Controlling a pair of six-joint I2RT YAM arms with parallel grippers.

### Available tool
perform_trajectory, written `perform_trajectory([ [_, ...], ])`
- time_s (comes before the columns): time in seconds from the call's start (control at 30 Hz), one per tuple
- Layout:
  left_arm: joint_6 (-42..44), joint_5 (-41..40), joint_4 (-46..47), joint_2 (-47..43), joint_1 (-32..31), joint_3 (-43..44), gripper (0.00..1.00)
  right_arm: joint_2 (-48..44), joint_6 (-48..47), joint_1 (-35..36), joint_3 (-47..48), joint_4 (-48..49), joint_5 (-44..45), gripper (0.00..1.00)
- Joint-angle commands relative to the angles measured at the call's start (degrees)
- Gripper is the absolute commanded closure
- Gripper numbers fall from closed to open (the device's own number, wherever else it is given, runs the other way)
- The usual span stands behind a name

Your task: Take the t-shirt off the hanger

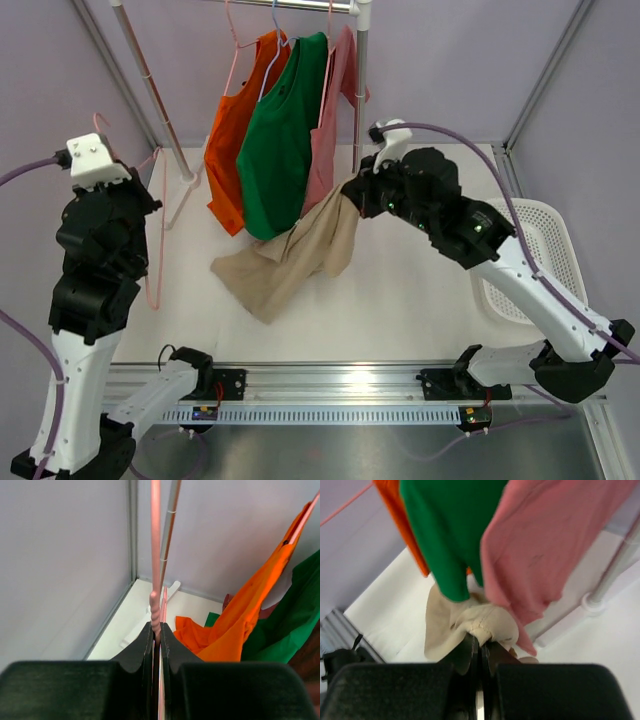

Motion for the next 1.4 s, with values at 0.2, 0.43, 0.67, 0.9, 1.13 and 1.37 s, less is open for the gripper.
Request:
perform_trajectory([
  [0.2,1.66,20.57,9.91,10.61,8.56,9.07,1.0,0.66,-5.19,-12.51,25.05,-15.63,9.21,1.0],
  [0.43,1.47,31.72,21.32,15.28,12.97,6.63,1.0,8.12,-10.39,-20.68,46.72,-21.07,13.45,1.0],
  [0.67,4.11,32.81,32.2,18.27,13.93,3.37,1.0,17.28,-10.39,-31.5,64.36,-24.26,9.3,1.0],
  [0.9,5.17,32.98,43.57,21.08,17.18,1.78,1.0,13.75,-17.33,-37.11,51.95,-2.99,20.11,1.0],
  [1.13,3.26,38.24,52.02,26.17,20.25,3.7,1.0,22.89,-19.35,-45.29,68.56,-2.63,18.36,1.0],
  [1.37,0.34,40.97,56.32,32.5,22.02,6.79,1.0,18.94,-23.58,-52.14,59.51,8.9,25.31,1.0],
])
